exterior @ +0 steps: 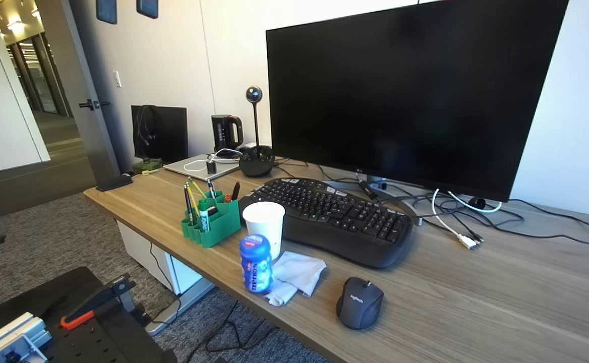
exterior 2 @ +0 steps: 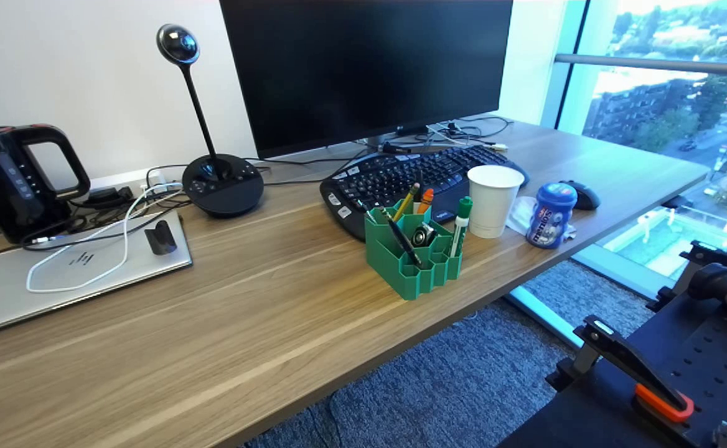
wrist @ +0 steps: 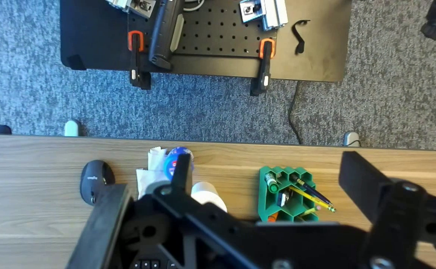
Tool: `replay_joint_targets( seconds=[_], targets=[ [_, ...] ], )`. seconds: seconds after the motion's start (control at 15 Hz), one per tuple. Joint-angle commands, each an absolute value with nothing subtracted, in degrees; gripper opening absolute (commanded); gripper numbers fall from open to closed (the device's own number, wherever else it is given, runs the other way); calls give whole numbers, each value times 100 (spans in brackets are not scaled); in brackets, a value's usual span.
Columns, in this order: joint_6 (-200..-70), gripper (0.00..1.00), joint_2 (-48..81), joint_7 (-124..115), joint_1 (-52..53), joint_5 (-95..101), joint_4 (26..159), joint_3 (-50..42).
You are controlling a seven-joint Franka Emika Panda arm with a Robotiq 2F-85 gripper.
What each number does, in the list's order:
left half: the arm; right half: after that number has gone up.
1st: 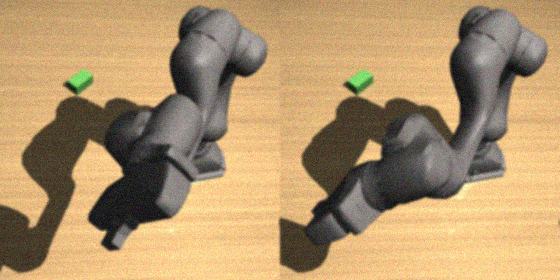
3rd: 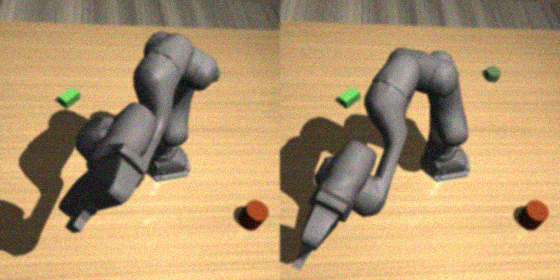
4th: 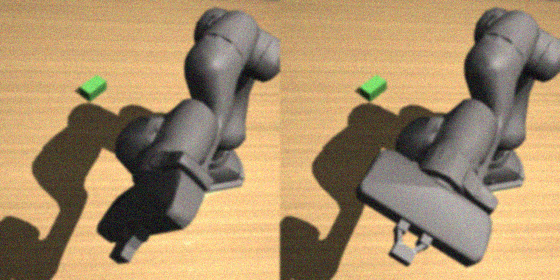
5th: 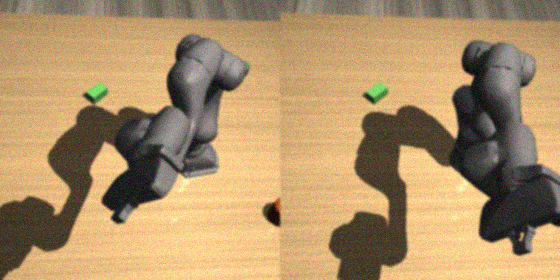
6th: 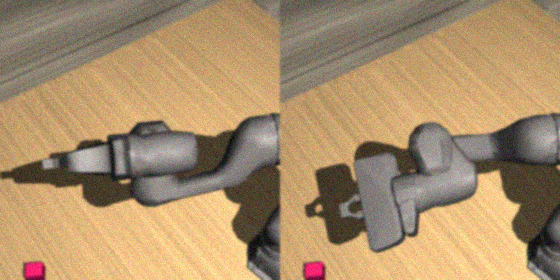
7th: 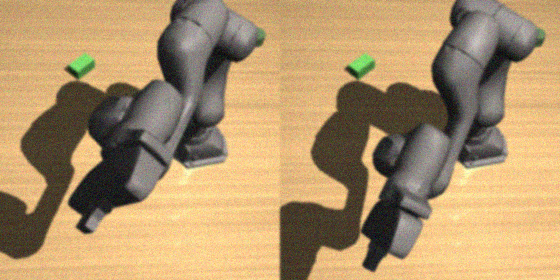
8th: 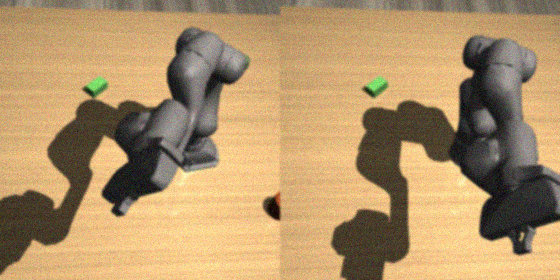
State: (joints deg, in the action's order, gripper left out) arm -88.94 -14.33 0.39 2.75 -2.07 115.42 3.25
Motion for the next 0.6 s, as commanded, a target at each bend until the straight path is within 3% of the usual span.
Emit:
replay_joint_targets(
  seconds=[0.0,0.53],
  targets=[
    [-9070,100,-1567,74,205,-152,11668,230],
    [-8939,100,-1469,48,211,-294,11571,199]
  ],
)
